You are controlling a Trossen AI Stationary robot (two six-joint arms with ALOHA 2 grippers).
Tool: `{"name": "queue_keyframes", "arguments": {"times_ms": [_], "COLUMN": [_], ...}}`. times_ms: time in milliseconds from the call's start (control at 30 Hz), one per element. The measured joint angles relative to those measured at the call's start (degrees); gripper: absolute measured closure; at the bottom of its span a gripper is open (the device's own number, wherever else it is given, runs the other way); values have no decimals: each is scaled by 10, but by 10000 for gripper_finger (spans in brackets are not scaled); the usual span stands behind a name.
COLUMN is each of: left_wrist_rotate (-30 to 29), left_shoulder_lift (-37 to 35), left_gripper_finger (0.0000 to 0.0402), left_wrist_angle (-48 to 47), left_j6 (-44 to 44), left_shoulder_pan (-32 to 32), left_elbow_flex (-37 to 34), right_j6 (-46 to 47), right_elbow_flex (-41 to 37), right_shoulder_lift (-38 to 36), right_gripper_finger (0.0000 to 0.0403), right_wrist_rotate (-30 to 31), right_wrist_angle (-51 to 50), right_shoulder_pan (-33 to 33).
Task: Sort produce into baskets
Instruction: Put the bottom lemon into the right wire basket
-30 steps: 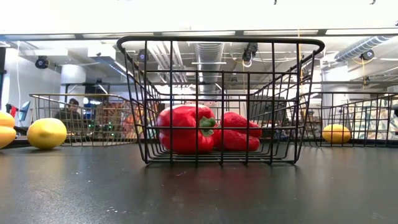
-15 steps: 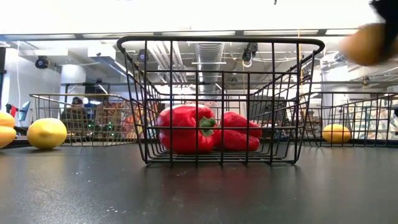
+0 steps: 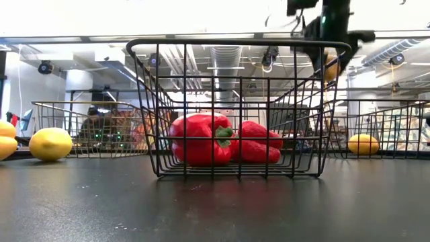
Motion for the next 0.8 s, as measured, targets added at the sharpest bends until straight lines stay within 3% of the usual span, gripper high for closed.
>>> {"name": "queue_keyframes", "arguments": {"times_ms": [133,300,533,800], "left_wrist_rotate": [0,0,1,1], "left_shoulder_lift": [0,0,0,0], "left_gripper_finger": [51,51,51,51], "left_wrist_angle": [0,0,0,0], "left_j6": [2,-1,-7,-16], "left_shoulder_pan": [0,0,0,-1], "left_elbow_flex": [0,0,0,0], "right_j6": [-46,-42,-57,-19], "right_elbow_flex": [-49,-128,-209,-223], "right_shoulder_lift": [13,45,51,49], "right_gripper_finger": [156,156,156,156], "right_wrist_rotate": [-39,-56,-105,-108], "right_wrist_angle": [64,74,162,244], "right_shoulder_pan": [-100,-171,-198,-206]}}
